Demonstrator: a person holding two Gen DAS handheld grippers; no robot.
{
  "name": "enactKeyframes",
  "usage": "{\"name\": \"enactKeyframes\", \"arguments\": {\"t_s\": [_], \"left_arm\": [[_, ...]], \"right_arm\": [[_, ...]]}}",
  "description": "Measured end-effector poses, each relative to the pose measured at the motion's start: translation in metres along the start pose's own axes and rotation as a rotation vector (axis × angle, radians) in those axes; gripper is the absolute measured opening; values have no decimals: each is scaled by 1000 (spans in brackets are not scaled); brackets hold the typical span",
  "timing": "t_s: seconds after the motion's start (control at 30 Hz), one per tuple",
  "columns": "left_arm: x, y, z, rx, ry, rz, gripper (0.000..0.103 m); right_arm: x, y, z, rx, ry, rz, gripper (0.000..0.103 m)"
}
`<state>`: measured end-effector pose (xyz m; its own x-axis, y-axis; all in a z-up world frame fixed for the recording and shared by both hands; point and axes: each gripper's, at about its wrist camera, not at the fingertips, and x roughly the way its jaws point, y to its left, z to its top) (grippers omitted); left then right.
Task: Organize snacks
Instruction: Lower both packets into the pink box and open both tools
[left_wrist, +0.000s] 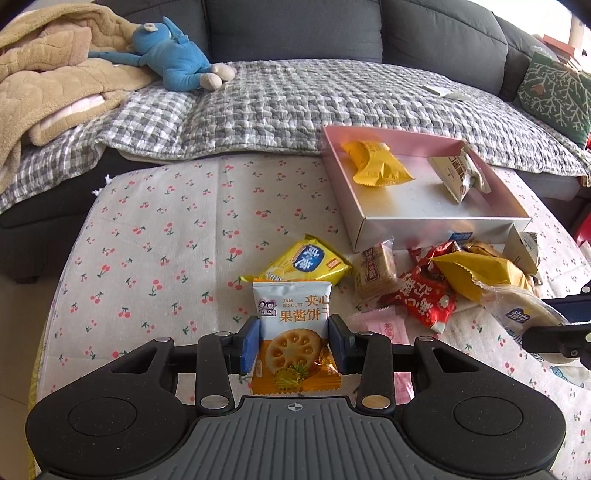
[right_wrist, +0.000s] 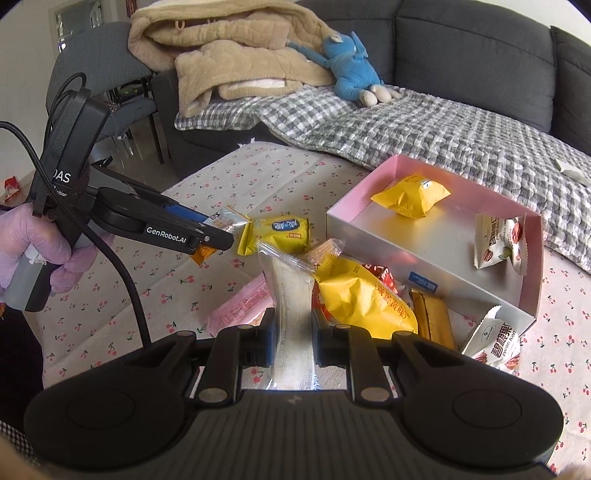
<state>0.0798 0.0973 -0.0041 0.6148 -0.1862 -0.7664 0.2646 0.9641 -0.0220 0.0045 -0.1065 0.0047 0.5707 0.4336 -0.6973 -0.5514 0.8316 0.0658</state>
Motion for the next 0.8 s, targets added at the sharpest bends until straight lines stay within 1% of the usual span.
{"name": "enactKeyframes", "arguments": {"t_s": [0.13, 0.3, 0.53, 0.6, 0.67, 0.8], "left_arm": [[-1, -8, 11, -1, -19, -15, 37], [-2, -16, 24, -11, -43, -30, 37], [-1, -27, 37, -20, -66, -52, 37], [3, -32, 42, -9, -71, -52, 37], [9, -38, 48, 1, -72, -49, 37], [15, -56, 63, 41, -96, -65, 37]], "right_arm": [[-8, -3, 8, 24, -34, 30, 17], [-17, -8, 17, 44, -80, 45, 17], [-18, -40, 26, 118, -113, -31, 17], [-15, -51, 26, 140, -108, -53, 17], [-11, -63, 27, 154, -98, -93, 17], [-5, -90, 30, 202, -92, -152, 17]]}}
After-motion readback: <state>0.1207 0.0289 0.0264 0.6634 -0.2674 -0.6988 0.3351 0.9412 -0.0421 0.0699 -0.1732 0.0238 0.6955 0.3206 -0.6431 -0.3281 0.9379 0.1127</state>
